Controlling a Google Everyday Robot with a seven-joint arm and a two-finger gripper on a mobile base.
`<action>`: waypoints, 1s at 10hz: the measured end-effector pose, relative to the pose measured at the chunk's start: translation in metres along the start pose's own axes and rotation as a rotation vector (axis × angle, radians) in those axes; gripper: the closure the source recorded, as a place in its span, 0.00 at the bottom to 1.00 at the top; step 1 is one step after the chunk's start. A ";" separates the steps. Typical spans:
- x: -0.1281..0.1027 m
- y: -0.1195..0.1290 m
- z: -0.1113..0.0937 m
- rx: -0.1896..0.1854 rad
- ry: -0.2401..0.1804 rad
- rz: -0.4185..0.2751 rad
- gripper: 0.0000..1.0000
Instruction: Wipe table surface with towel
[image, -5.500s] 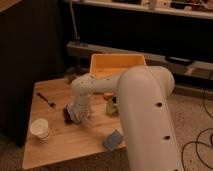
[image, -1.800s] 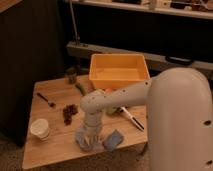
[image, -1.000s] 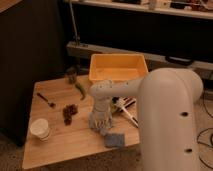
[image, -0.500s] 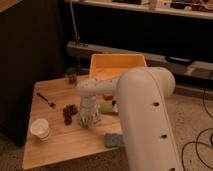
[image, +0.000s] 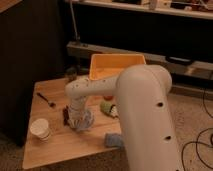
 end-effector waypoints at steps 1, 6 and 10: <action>0.014 0.018 0.004 -0.016 0.023 -0.041 1.00; 0.085 0.015 0.005 -0.024 0.102 -0.051 1.00; 0.102 -0.044 -0.011 0.028 0.127 0.054 1.00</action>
